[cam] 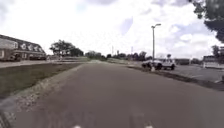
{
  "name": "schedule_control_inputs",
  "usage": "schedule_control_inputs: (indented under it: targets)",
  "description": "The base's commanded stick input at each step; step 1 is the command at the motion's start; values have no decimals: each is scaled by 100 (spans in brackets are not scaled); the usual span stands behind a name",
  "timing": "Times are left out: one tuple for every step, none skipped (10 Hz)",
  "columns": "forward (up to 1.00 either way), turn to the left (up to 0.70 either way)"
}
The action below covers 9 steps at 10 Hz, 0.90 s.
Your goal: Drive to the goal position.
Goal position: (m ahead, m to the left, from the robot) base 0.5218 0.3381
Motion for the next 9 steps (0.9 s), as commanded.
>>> schedule_control_inputs:
  targets:
    - [70,0]
    - [70,0]
    - [70,0]
    - [70,0]
    - [70,3]
    - [70,12]
    - [70,22]
    - [70,32]
    - [70,35]
